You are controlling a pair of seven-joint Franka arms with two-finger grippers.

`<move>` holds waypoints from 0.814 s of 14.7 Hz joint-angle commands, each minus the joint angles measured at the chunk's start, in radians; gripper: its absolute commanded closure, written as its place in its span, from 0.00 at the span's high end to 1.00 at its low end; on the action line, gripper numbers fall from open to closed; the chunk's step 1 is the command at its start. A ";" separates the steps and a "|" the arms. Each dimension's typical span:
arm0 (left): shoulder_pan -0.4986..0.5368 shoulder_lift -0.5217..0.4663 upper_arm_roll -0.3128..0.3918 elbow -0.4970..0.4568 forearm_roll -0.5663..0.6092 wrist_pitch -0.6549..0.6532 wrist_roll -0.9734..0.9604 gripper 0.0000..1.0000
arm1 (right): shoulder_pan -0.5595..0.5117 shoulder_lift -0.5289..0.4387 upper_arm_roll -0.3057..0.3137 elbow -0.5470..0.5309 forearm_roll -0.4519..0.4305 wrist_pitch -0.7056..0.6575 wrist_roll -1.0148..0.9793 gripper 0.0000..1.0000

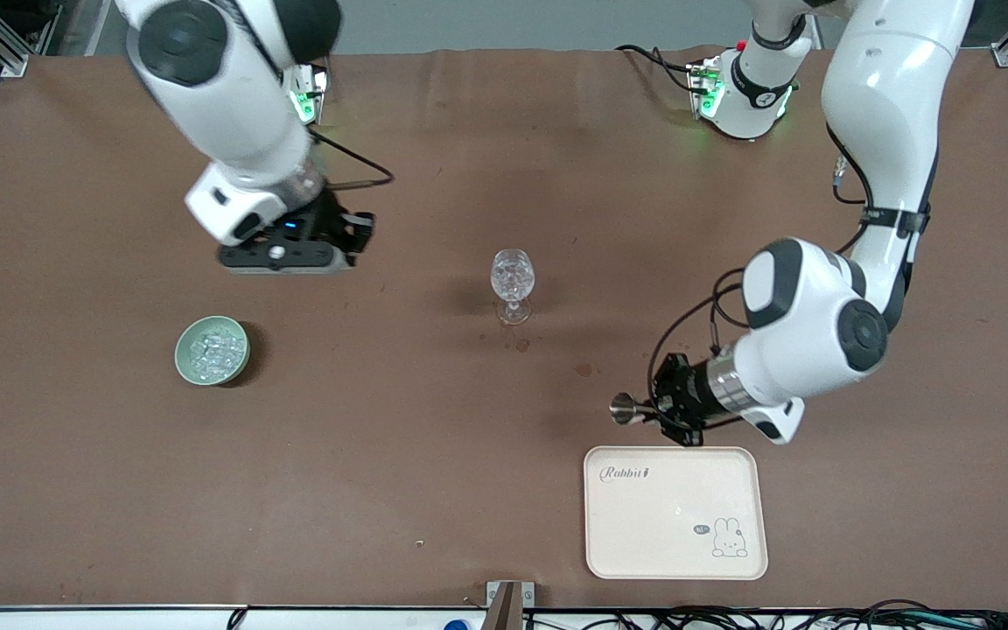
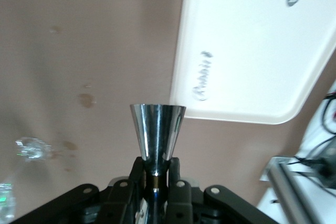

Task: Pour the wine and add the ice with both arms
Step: 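Carry the jigger to the tray while the right gripper brings ice over, then drop the ice cube into the glass while the left gripper lowers the jigger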

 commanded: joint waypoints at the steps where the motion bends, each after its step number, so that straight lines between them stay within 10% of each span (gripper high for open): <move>1: 0.062 0.100 -0.015 0.109 -0.182 0.043 0.059 0.01 | 0.081 0.067 -0.010 0.068 0.000 0.001 0.112 0.00; 12: 0.246 0.249 -0.016 0.117 -0.721 0.090 0.564 0.01 | 0.273 0.240 -0.010 0.105 -0.003 0.180 0.281 0.01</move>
